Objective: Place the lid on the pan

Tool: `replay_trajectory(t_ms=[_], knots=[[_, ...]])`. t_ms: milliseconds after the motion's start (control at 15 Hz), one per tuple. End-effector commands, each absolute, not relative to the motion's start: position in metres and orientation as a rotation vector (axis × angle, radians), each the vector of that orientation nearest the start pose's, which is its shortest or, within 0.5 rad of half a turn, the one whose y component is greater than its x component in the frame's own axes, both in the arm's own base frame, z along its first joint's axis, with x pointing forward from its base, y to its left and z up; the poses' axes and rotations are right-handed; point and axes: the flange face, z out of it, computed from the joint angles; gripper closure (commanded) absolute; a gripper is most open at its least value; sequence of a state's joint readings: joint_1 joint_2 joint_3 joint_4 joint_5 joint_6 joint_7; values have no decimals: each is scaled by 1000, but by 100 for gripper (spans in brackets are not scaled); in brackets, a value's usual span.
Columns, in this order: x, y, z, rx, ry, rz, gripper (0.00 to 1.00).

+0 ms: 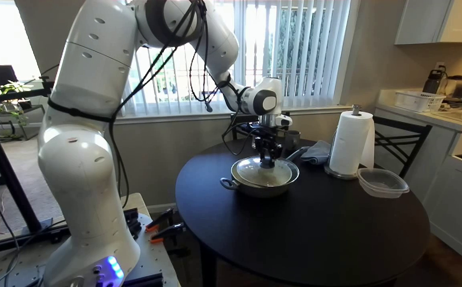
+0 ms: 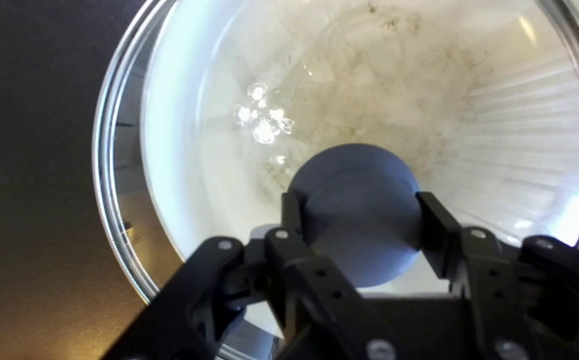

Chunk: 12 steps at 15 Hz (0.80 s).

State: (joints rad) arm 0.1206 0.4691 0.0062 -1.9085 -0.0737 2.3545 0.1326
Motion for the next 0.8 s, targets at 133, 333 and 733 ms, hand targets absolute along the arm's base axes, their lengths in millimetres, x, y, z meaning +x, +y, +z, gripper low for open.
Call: replay_trajectory(t_ms=[133,333,733], knots=[[614,77,250,-3189,-92,87,67],[612,78,249,-3188,-93,85,67],[604,83,250,-3189,-116,173,67]])
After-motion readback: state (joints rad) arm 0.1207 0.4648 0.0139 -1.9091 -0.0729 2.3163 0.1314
